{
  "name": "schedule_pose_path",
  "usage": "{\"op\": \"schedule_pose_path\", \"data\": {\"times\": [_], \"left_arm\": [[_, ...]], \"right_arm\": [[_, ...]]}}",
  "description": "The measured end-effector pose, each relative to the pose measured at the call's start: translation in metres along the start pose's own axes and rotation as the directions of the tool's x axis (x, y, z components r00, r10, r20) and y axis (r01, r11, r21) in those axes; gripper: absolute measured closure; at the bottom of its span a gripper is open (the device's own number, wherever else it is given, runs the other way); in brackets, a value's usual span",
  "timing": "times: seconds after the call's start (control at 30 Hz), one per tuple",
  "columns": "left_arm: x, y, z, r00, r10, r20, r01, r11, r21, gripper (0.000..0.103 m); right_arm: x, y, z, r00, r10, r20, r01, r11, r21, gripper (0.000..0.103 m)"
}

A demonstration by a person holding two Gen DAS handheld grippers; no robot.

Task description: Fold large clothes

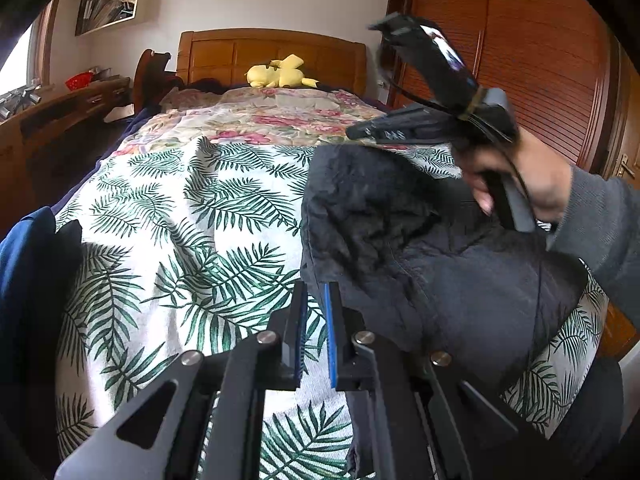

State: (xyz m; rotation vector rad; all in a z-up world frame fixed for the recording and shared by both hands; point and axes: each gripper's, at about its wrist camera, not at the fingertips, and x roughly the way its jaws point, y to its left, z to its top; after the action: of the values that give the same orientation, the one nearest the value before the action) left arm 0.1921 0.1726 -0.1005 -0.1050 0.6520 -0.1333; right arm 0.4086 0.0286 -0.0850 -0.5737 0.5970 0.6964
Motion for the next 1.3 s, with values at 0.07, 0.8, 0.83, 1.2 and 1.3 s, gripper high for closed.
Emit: {"op": "schedule_pose_path", "data": {"times": [0.07,0.8,0.83,1.2,1.3], "left_arm": [[0.001,-0.001,0.0,1.0,0.0,-0.002,0.0,1.0,0.0,0.098],[0.018,-0.06,0.008,0.998,-0.068,-0.017,0.07,0.993,0.095,0.098],[0.019,-0.063,0.008,0.997,-0.071,-0.018,0.072,0.993,0.097,0.098],[0.029,-0.088,0.005,0.995,-0.082,-0.048,0.088,0.987,0.136,0.098],[0.032,-0.09,0.005,0.995,-0.079,-0.054,0.085,0.986,0.14,0.098]], "right_arm": [[0.004,-0.002,0.007,1.0,-0.023,0.011,0.023,1.0,0.005,0.101],[-0.081,-0.217,-0.208,0.95,-0.205,-0.237,0.285,0.881,0.378,0.055],[-0.082,-0.231,-0.222,0.947,-0.191,-0.259,0.288,0.863,0.415,0.055],[-0.044,-0.3,-0.28,0.939,-0.039,-0.341,0.265,0.713,0.65,0.055],[-0.03,-0.311,-0.289,0.938,0.008,-0.347,0.25,0.678,0.691,0.055]]}}
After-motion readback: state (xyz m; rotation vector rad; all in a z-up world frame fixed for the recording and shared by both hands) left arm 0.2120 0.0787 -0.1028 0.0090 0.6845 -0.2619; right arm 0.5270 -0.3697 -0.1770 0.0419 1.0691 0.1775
